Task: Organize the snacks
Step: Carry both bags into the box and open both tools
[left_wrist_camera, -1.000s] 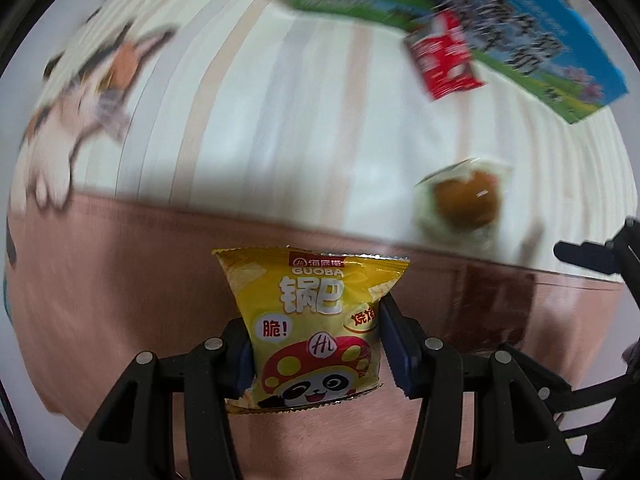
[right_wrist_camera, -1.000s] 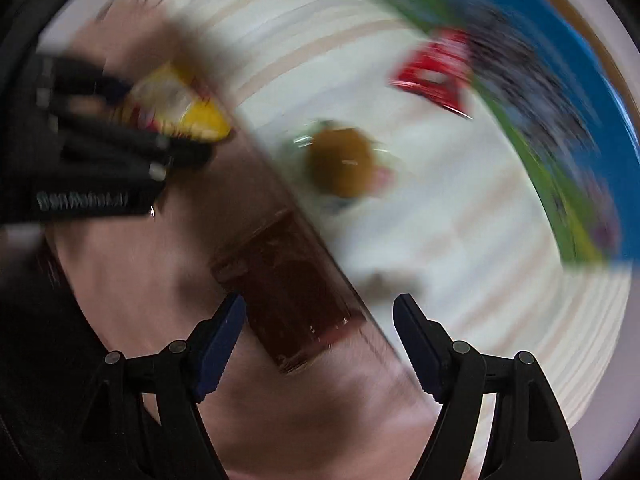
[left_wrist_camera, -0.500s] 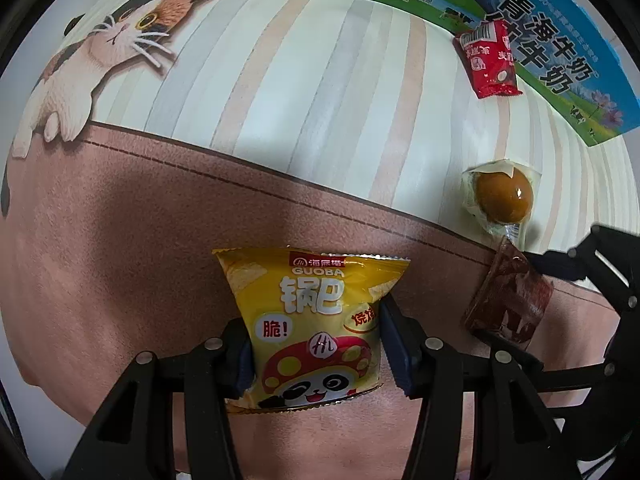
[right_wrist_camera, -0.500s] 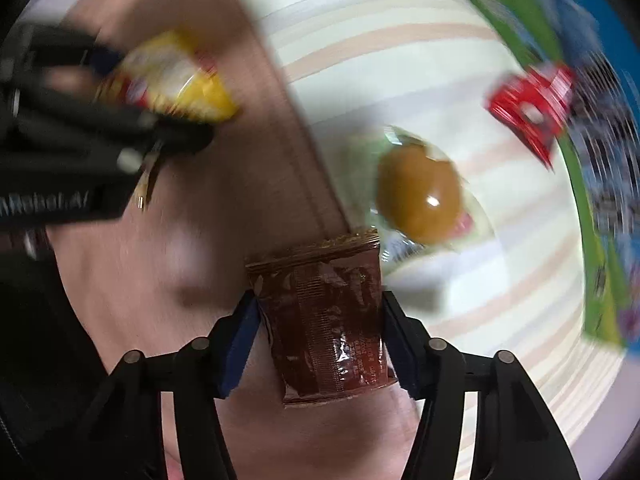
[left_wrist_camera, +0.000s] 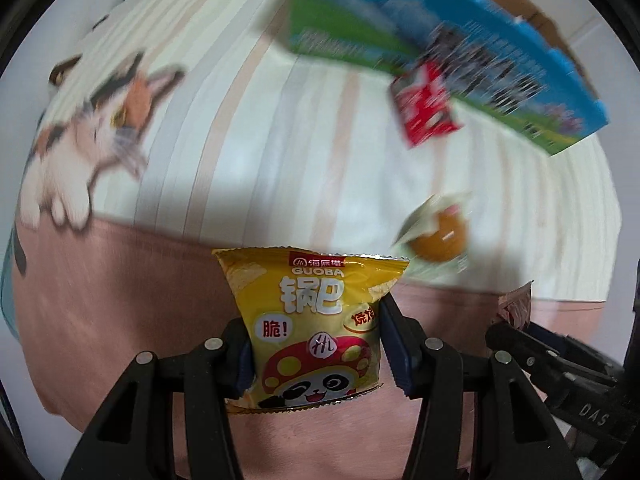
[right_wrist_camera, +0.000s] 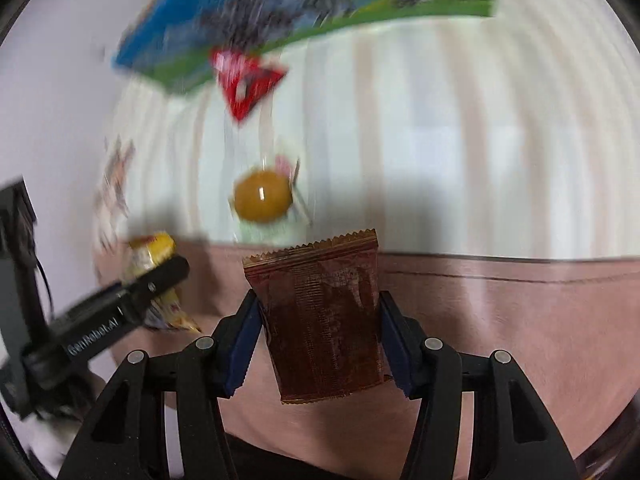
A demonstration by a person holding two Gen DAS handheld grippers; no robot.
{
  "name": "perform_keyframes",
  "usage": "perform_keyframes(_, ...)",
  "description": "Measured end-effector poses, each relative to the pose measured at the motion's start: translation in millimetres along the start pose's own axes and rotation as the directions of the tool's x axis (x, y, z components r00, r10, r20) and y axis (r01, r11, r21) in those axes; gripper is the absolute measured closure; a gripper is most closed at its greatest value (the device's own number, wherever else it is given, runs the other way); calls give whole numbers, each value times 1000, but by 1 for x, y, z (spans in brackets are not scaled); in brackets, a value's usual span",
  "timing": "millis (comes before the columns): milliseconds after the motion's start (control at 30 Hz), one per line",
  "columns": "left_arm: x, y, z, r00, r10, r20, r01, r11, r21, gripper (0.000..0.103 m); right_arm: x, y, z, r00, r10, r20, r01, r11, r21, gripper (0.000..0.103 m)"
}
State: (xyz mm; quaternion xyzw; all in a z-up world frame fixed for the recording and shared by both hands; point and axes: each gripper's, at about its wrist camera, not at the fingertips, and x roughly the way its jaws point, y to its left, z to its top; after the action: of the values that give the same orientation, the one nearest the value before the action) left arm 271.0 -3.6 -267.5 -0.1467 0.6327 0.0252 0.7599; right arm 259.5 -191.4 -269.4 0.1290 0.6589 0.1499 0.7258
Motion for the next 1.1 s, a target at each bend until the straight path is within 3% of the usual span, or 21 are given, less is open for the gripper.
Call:
perform_keyframes(167, -55, -25, 38, 994, -62, 94, 57, 997, 57, 52, -67, -6, 17, 987, 73, 144, -79, 996, 35, 44)
perform_keyframes(300, -108, -49, 87, 974, -131, 183, 111, 987, 113, 52, -122, 14, 52, 962, 99, 256, -101, 995, -5, 44)
perform_keyframes(400, -133, -63, 137, 963, -152, 224, 120, 981, 151, 52, -142, 33, 94, 944, 96, 315, -91, 995, -31, 44)
perform_keyframes(500, -138, -75, 187, 964, -153, 219, 114, 977, 179, 52, -146, 52, 146, 936, 51, 349, -39, 998, -41, 44)
perform_keyframes(700, -89, -88, 276, 987, -122, 101, 102, 979, 179, 52, -117, 41, 226, 957, -52, 285, 51, 999, 12, 44)
perform_keyframes(800, -57, -90, 307, 992, -123, 24, 118, 981, 157, 52, -89, 28, 237, 966, -90, 242, 84, 996, 35, 44)
perform_keyframes(1100, 9, -111, 344, 984, -138, -111, 154, 977, 147, 52, -49, 6, 260, 977, -135, 168, 119, 988, 101, 42)
